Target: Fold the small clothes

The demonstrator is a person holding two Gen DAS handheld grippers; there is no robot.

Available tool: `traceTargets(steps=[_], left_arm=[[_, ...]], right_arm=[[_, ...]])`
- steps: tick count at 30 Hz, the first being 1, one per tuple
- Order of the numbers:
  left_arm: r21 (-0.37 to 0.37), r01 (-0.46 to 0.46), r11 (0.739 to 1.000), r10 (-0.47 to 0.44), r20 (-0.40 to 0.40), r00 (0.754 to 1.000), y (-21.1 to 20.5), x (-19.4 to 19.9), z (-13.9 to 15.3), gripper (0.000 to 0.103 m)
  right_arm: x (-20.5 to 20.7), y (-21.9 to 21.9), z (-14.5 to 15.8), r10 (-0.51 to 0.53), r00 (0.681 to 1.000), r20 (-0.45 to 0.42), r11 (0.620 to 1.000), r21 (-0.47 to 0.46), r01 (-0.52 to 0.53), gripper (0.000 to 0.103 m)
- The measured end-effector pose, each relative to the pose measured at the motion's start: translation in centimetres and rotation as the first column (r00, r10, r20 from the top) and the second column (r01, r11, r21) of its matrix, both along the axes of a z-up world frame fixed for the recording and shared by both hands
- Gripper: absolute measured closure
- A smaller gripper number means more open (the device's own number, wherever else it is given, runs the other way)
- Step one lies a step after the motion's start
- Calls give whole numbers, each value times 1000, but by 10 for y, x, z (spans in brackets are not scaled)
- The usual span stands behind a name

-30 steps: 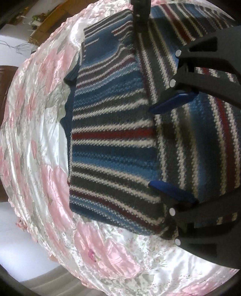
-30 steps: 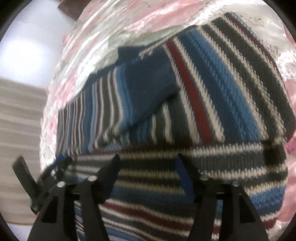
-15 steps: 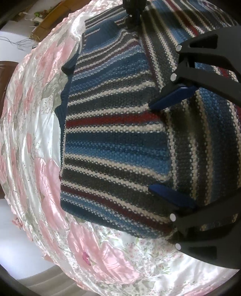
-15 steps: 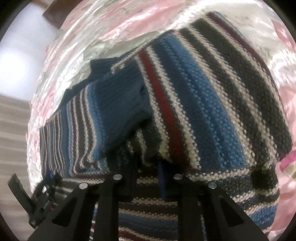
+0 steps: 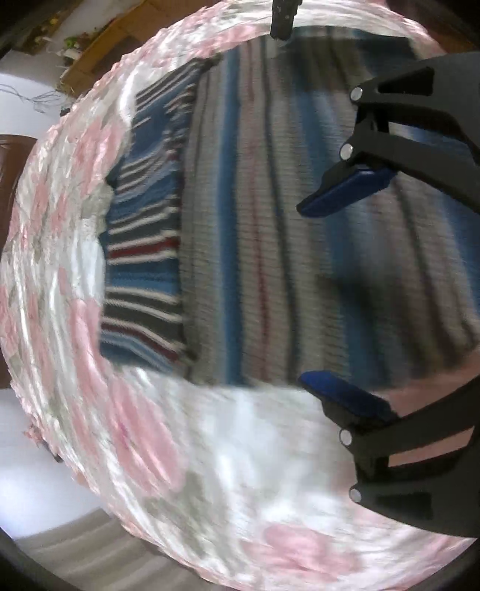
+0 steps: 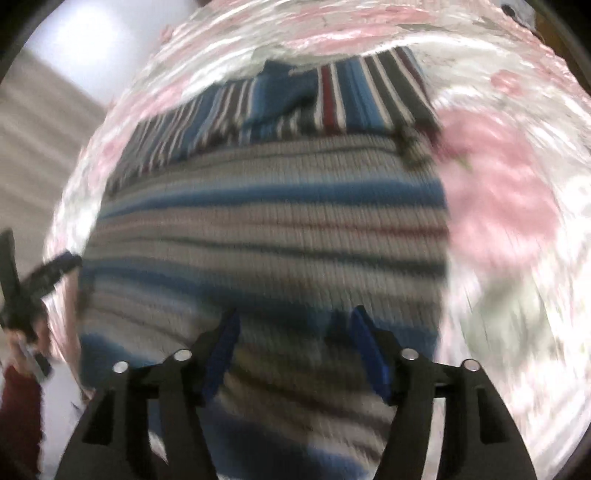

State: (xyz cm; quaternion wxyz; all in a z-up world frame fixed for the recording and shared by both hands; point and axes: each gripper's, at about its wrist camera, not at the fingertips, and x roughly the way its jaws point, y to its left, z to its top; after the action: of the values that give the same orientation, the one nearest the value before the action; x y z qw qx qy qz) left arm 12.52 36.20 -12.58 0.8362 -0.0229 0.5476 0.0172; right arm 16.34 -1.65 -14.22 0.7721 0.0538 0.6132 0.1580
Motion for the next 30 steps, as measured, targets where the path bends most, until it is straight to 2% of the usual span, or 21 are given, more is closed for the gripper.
traceTargets(steps=[3, 7, 13, 19, 24, 26, 29, 30], left_arm=[[22, -34, 999, 36, -68, 997, 5, -38, -9, 18], [44, -48, 998, 52, -114, 992, 8, -72, -17, 18], [12, -58, 998, 59, -159, 986, 4, -98, -31, 18], [-117, -74, 990, 53, -174, 983, -3, -105, -39, 18], [-236, -69, 969, 27, -177, 984, -11, -108, -42, 18], [-259, -72, 963, 23, -188, 982, -12, -108, -45, 19], [-251, -79, 965, 27, -204, 979, -16, -107, -48, 29], [-237, -74, 969, 25, -204, 979, -18, -107, -49, 36]], right_arm=[[-42, -8, -2, 17, 1000, 0, 998, -57, -17, 37], [-73, -17, -3, -3, 1000, -25, 1000, -2, 3, 35], [-103, -25, -16, -31, 999, -42, 999, 9, 31, 31], [-122, -36, -33, -73, 994, -85, 996, 49, 78, 30], [-125, -36, -35, -88, 992, -93, 991, 95, 97, 29], [-124, -33, -38, -76, 992, -101, 990, 107, 87, 29], [-123, -30, -40, -70, 992, -108, 990, 114, 83, 29], [-122, -28, -41, -68, 992, -109, 990, 115, 81, 29]])
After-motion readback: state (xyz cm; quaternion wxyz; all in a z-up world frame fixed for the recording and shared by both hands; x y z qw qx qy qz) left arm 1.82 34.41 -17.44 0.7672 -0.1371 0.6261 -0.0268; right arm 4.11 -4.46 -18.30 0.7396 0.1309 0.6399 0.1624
